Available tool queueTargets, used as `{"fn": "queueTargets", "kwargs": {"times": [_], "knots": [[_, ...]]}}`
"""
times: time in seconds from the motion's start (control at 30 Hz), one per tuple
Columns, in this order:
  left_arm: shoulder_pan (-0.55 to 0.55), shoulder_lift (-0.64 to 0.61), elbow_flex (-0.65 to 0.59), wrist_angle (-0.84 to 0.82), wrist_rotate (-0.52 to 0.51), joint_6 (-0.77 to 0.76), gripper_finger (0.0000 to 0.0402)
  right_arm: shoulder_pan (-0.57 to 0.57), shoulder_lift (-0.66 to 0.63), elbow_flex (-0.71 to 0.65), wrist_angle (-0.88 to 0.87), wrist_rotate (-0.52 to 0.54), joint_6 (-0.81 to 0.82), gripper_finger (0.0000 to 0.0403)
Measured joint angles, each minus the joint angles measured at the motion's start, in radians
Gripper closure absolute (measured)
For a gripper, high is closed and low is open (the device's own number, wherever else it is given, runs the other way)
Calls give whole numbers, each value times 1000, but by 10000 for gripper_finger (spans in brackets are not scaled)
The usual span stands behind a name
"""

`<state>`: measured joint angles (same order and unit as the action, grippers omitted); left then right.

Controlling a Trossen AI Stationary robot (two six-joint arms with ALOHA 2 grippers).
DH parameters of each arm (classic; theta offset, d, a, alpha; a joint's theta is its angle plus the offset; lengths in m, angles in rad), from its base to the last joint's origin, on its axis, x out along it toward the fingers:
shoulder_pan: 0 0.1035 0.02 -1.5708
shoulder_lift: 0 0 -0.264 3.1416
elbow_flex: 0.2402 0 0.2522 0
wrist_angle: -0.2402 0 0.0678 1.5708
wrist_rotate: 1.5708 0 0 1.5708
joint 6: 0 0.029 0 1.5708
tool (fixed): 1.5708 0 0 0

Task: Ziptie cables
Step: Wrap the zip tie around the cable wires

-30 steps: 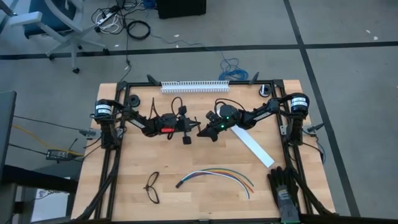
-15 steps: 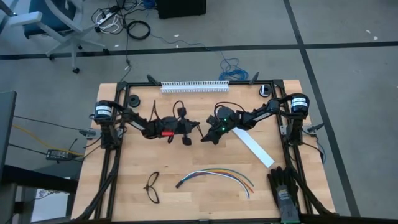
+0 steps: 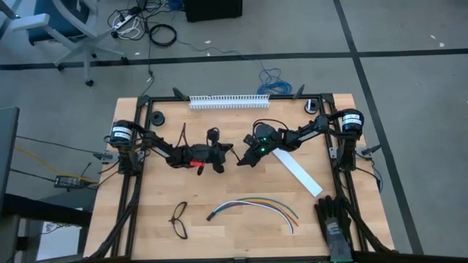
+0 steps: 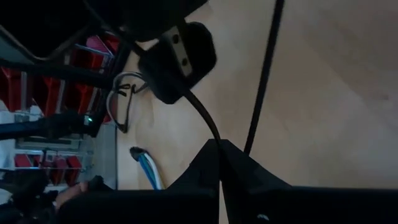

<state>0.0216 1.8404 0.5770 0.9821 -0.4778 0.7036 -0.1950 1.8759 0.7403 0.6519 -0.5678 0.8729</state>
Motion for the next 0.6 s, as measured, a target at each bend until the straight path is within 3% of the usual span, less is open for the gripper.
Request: {"fn": "queueTargets", "kwargs": {"times": [0.3, 0.6], "knots": [[2, 0, 0, 17, -4, -2, 402, -2, 0, -2, 40, -5, -147, 395], [3, 0, 0, 16, -6, -6, 402, 0, 0, -2, 91, -13, -222, 348]]}}
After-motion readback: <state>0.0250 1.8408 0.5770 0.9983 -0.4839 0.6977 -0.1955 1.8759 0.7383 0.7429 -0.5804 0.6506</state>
